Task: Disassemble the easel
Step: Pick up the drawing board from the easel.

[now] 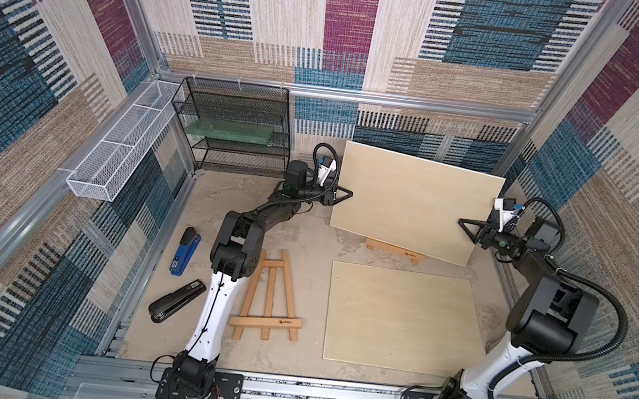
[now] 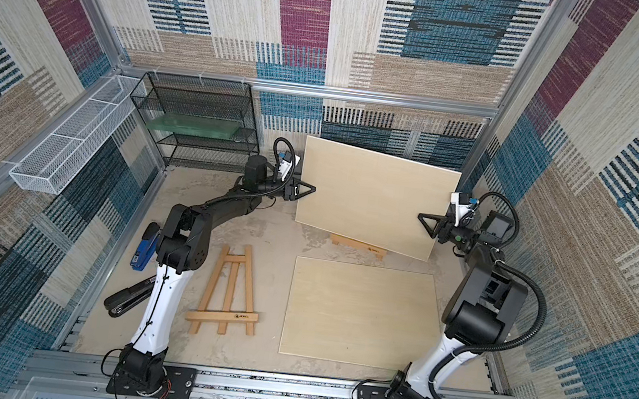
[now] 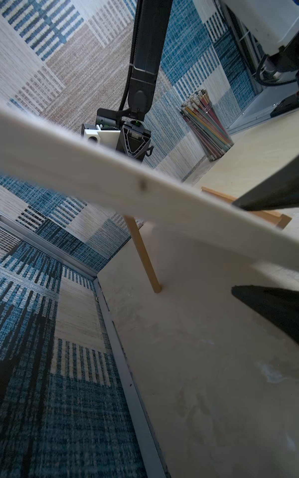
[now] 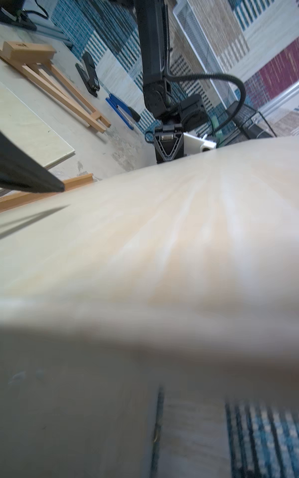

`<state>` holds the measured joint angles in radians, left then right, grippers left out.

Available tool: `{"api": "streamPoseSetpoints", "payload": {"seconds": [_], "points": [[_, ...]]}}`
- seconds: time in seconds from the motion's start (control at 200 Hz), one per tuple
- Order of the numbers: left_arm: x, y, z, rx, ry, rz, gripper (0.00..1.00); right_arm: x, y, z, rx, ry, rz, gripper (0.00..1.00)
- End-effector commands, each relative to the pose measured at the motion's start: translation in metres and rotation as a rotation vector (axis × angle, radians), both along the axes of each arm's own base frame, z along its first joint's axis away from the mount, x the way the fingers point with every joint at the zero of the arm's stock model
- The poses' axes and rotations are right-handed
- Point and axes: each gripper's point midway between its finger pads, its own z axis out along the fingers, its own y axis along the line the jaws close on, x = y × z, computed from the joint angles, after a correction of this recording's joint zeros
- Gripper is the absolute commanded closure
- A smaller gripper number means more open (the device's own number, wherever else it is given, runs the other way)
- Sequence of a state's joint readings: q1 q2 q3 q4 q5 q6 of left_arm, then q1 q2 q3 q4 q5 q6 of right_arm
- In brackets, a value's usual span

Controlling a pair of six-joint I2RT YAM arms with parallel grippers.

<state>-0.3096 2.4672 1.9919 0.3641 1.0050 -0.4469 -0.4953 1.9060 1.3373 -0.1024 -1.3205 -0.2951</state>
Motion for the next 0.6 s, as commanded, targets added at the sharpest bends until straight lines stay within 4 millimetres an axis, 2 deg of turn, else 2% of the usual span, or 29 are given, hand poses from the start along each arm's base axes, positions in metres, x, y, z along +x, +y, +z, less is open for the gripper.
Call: {"api": "streamPoseSetpoints", "payload": {"seconds": [0.0,0.16,0.366,0.406,0.596], "points": [[-0.008,-0.001,0.003,0.041,-0.002,-0.059,0.46,-0.016,0.030,-0.006,0.082,0.008,0.178,0.43],[0.000,0.016,0.011,0.023,-0.018,-0.037,0.43,-0.018,0.045,-0.015,0.126,0.003,0.241,0.46],[0.000,0.015,0.021,-0.025,0.002,-0.101,0.45,-0.038,0.029,-0.003,0.234,-0.088,0.177,0.46],[0.000,0.016,0.023,-0.032,0.003,-0.105,0.46,-0.037,0.024,-0.007,0.269,-0.080,0.152,0.48],[0.000,0.017,0.027,-0.040,0.003,-0.116,0.49,-0.043,0.034,-0.018,0.266,-0.079,0.163,0.56]]}}
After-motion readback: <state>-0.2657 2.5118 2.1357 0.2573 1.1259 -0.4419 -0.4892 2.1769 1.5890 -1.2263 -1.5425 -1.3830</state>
